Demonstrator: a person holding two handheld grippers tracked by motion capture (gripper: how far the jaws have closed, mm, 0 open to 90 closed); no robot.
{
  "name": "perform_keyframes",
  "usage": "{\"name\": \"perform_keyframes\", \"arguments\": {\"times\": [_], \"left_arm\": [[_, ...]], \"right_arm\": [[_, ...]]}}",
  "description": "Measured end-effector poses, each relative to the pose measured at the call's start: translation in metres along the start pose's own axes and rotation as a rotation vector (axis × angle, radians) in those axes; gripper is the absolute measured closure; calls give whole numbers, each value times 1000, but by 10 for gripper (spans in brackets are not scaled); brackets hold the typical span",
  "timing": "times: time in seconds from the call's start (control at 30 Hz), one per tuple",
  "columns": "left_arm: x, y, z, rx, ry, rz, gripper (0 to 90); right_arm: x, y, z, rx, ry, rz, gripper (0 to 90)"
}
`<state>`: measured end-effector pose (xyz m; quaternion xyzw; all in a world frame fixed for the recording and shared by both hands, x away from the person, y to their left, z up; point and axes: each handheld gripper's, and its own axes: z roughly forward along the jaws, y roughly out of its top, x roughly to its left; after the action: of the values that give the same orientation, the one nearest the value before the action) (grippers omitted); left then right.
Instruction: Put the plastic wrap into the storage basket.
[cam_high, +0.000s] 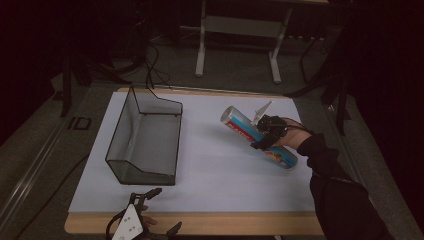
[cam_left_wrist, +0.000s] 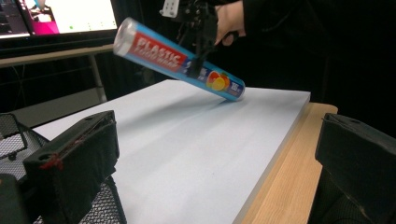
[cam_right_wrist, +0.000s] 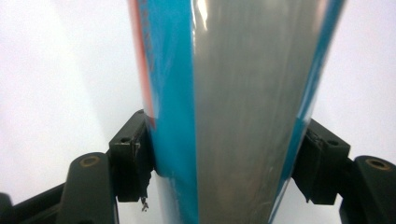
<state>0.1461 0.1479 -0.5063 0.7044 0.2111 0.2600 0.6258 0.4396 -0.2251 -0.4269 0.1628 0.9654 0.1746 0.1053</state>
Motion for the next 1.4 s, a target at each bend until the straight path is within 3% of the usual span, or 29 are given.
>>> {"name": "perform_keyframes", "arguments": {"times": [0.13,0.33,0.5,0.83,0.97,1.2,1.27,1.3,1.33,1.4], "left_arm": [[0,0,1,-1,-4,0,2],[0,0,0,-4,-5,3,2],[0,0,-2,-6,-5,6,2],[-1,0,-2,-7,-11,7,2],[-1,0,-2,-3,-12,9,2],[-2,0,-2,3,-10,17,2],[-2,-1,-1,5,-10,18,2],[-2,-1,-1,5,-11,18,2],[-2,-1,-1,8,-11,20,2],[-2,-1,-1,9,-12,21,2]], "right_arm": [[-7,-2,16,-44,-26,68,318],[-18,-2,39,-59,-63,150,318],[-25,-3,57,-38,-66,181,317],[-28,-4,84,48,-61,177,316],[-29,-7,84,23,-55,186,316],[-31,-6,84,35,-50,186,307],[-30,-6,84,45,-34,174,157],[-30,-6,84,45,-34,174,157],[-30,-5,81,56,1,164,117],[-29,-5,77,71,-8,138,103]]}}
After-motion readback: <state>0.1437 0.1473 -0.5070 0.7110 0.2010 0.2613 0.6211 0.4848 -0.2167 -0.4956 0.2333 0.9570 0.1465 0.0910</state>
